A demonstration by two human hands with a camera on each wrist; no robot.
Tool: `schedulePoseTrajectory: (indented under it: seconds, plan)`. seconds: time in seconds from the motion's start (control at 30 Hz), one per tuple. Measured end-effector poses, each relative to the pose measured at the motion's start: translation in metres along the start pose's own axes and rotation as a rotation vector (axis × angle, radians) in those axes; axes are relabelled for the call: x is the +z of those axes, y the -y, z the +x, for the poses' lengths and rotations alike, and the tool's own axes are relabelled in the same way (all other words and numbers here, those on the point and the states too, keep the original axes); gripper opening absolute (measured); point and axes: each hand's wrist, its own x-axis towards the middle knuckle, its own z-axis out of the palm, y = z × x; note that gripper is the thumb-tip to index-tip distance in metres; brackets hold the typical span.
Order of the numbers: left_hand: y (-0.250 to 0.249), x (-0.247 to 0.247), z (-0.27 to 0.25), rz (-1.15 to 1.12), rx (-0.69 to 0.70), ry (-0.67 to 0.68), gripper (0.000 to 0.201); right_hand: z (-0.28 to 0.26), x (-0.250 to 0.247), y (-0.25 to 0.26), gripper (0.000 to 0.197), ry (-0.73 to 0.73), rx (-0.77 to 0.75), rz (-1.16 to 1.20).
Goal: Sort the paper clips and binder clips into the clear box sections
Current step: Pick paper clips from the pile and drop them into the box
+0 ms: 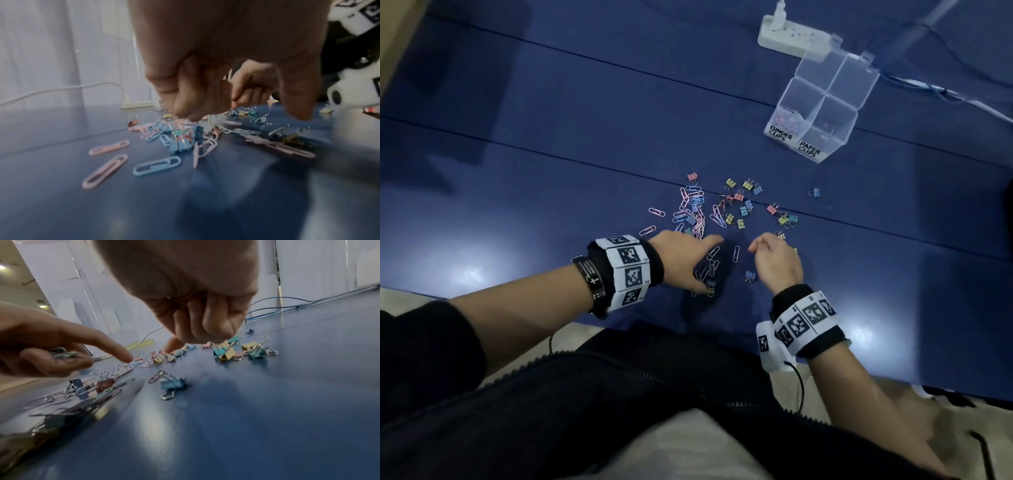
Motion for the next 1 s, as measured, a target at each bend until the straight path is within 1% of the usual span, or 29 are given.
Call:
schedulePoseTrajectory:
  seconds: [0.03, 0.07, 0.1, 0.13, 0.17, 0.23, 0.3, 0.37, 0.47, 0.63, 0.67, 0.73, 0.8, 0.83, 0.9, 0.93, 1.0]
  plan:
    - [-0.002, 0.000, 0.002, 0.091, -0.002, 0.007, 0.100, -0.002, 0.000, 0.002, 0.020, -0.015, -0.019, -0.061]
    - [-0.004, 0.001, 0.003, 0.164, -0.007, 0.007, 0.106, -0.003, 0.001, 0.002, 0.025, -0.027, -0.041, -0.109]
    - [-0.006, 0.003, 0.005, 0.211, -0.008, -0.008, 0.105, -0.004, 0.002, 0.003, 0.030, -0.040, -0.060, -0.149]
    - [-0.007, 0.004, 0.008, 0.223, -0.006, -0.035, 0.096, -0.004, 0.004, 0.003, 0.034, -0.050, -0.075, -0.187]
    - [-0.008, 0.005, 0.010, 0.212, -0.006, -0.065, 0.082, -0.005, 0.005, 0.003, 0.036, -0.052, -0.085, -0.223]
    - [-0.007, 0.004, 0.014, 0.162, -0.024, -0.118, 0.057, -0.003, 0.007, 0.002, 0.035, -0.048, -0.088, -0.262]
    - [-0.008, 0.000, 0.015, 0.138, -0.030, -0.144, 0.041, -0.001, 0.009, 0.003, 0.027, -0.044, -0.089, -0.250]
    - [-0.010, -0.004, 0.018, 0.154, -0.020, -0.159, 0.032, 0.000, 0.012, 0.005, 0.018, -0.030, -0.105, -0.230]
    - [-0.013, -0.009, 0.023, 0.182, -0.011, -0.166, 0.027, 0.000, 0.014, 0.007, 0.011, 0.010, -0.143, -0.242]
    - [-0.016, -0.007, 0.032, 0.284, 0.026, -0.117, 0.031, 0.001, 0.015, 0.006, 0.015, 0.086, -0.249, -0.399]
    - [-0.016, -0.006, 0.032, 0.293, 0.028, -0.110, 0.031, 0.001, 0.014, 0.005, 0.012, 0.086, -0.254, -0.368]
    - [-0.016, -0.005, 0.031, 0.258, 0.013, -0.109, 0.033, 0.003, 0.008, 0.002, 0.004, 0.035, -0.230, -0.169]
    - [-0.014, -0.006, 0.027, 0.127, -0.012, -0.157, 0.033, 0.006, -0.001, -0.003, 0.010, -0.055, -0.201, 0.057]
    - [-0.011, -0.009, 0.024, 0.022, -0.027, -0.199, 0.031, 0.006, -0.005, -0.006, 0.012, -0.083, -0.188, 0.152]
    - [-0.003, -0.015, 0.019, -0.233, -0.057, -0.238, 0.022, 0.006, -0.013, -0.010, 0.018, -0.077, -0.171, 0.291]
    - [0.003, -0.017, 0.018, -0.434, -0.070, -0.226, 0.021, 0.005, -0.014, -0.011, 0.023, -0.048, -0.168, 0.351]
    - [0.013, -0.020, 0.015, -0.924, -0.094, -0.131, 0.031, 0.002, -0.011, -0.013, 0.028, 0.047, -0.147, 0.479]
